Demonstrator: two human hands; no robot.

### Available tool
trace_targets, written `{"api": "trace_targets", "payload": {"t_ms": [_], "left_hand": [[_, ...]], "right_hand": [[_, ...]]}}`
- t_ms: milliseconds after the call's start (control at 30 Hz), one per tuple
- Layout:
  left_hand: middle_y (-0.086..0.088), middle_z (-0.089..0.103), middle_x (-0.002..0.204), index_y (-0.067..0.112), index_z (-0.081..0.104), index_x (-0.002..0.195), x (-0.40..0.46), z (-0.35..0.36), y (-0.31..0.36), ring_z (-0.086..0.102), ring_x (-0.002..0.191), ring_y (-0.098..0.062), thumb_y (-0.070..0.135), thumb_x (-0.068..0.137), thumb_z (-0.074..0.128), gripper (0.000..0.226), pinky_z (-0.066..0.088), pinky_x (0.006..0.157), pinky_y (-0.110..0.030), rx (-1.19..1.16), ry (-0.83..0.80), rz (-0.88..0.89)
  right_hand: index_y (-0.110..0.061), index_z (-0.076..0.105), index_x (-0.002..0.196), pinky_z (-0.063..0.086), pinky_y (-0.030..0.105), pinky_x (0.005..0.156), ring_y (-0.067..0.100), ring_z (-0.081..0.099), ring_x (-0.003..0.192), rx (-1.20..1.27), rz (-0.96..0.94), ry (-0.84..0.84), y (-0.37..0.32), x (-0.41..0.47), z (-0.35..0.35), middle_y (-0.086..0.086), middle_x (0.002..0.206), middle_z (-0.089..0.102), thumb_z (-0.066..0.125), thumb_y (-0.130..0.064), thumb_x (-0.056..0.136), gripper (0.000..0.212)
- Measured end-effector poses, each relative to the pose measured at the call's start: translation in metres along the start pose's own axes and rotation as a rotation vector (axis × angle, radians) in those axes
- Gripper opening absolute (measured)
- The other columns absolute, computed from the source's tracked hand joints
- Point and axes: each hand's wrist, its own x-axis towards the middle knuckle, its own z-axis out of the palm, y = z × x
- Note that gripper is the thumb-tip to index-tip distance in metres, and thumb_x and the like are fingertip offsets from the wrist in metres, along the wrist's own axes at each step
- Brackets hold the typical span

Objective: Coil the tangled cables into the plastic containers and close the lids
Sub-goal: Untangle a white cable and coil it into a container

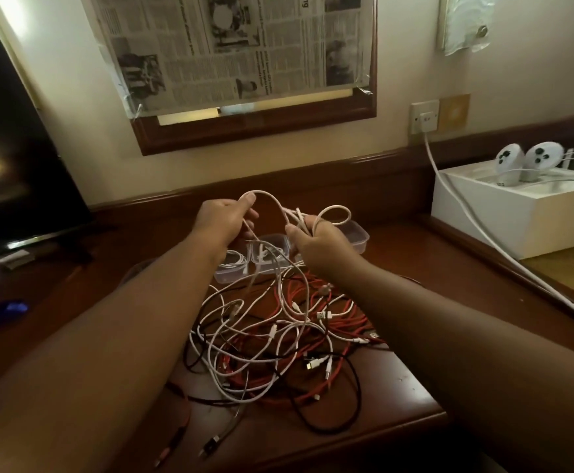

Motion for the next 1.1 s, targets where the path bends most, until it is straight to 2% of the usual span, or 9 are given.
{"api": "trace_targets", "payload": {"t_ms": [133,233,433,600,700,800,900,1000,1100], "left_hand": [[-0.012,0.062,0.083,0.008,0.066,0.088,-0.01,0.004,0.017,0.07,0.075,-0.025,0.047,0.102,0.045,0.047,0.061,0.072,-0.041,-0.099,-0.152,-0.15],[-0.006,0.054,0.075,0.012,0.057,0.084,-0.011,0.002,0.025,0.065,0.069,-0.022,0.049,0.103,0.039,0.045,0.06,0.08,-0.048,-0.226,-0.14,-0.186],[0.001,0.045,0.057,0.017,0.055,0.083,-0.016,0.004,0.032,0.052,0.061,-0.016,0.048,0.104,0.034,0.043,0.054,0.06,-0.032,-0.346,-0.153,-0.12],[-0.009,0.057,0.074,0.014,0.063,0.093,-0.016,0.004,0.028,0.06,0.071,-0.023,0.045,0.103,0.04,0.04,0.059,0.073,-0.048,-0.304,-0.052,0.075],[-0.009,0.061,0.08,0.015,0.059,0.094,-0.022,0.012,0.015,0.062,0.066,-0.017,0.04,0.103,0.046,0.029,0.055,0.058,-0.033,-0.383,0.039,0.087],[-0.004,0.062,0.089,0.018,0.05,0.117,-0.042,0.022,0.001,0.061,0.072,-0.016,0.031,0.103,0.049,0.019,0.052,0.056,-0.028,-0.439,0.005,0.09],[-0.008,0.065,0.106,0.024,0.037,0.138,-0.058,0.027,-0.018,0.067,0.087,-0.023,0.034,0.101,0.051,0.041,0.055,0.069,-0.037,-0.41,-0.157,0.067],[-0.012,0.065,0.095,0.012,0.051,0.125,-0.066,0.03,-0.036,0.064,0.072,-0.017,0.028,0.103,0.048,0.028,0.052,0.058,-0.025,-0.176,-0.33,0.12],[-0.011,0.061,0.075,0.007,0.06,0.099,-0.067,0.026,-0.052,0.057,0.063,-0.018,0.022,0.106,0.039,0.027,0.048,0.052,-0.021,-0.055,-0.283,0.092]], "right_hand": [[-0.017,0.051,0.082,0.052,0.036,0.066,0.015,0.055,0.064,0.234,0.017,0.05,-0.016,0.004,0.002,0.005,0.075,0.056,0.064,-0.026,0.094,0.02],[-0.016,0.045,0.083,0.051,0.026,0.059,0.006,0.057,0.057,0.216,0.013,0.038,-0.025,0.009,0.0,-0.001,0.07,0.055,0.07,-0.02,0.09,0.026],[-0.011,0.061,0.102,0.06,0.033,0.076,0.015,0.069,0.079,-0.02,-0.034,-0.064,-0.038,0.021,0.007,0.005,0.088,0.071,0.083,-0.03,0.076,0.039],[-0.009,0.068,0.093,0.051,0.028,0.061,0.016,0.064,0.069,-0.264,-0.049,-0.057,-0.044,0.03,0.009,0.002,0.076,0.067,0.071,-0.031,0.087,0.023],[-0.01,0.07,0.083,0.041,0.023,0.055,0.013,0.06,0.062,-0.242,-0.041,-0.038,-0.045,0.032,0.01,0.002,0.07,0.065,0.064,-0.031,0.093,0.024],[-0.016,0.068,0.083,0.042,0.023,0.054,0.014,0.062,0.068,-0.109,-0.03,0.069,-0.041,0.035,0.013,0.0,0.075,0.066,0.057,-0.027,0.098,0.022],[-0.017,0.063,0.08,0.047,0.027,0.058,0.013,0.06,0.065,0.216,0.005,0.152,-0.039,0.036,0.014,0.0,0.072,0.063,0.053,-0.022,0.1,0.023],[-0.013,0.06,0.088,0.048,0.029,0.066,0.011,0.057,0.067,0.439,0.013,0.204,-0.044,0.038,0.006,0.002,0.076,0.061,0.047,-0.023,0.103,0.022],[-0.015,0.059,0.088,0.048,0.03,0.071,0.011,0.057,0.071,0.569,-0.043,0.272,-0.048,0.04,-0.008,0.002,0.078,0.062,0.045,-0.024,0.104,0.022]]}}
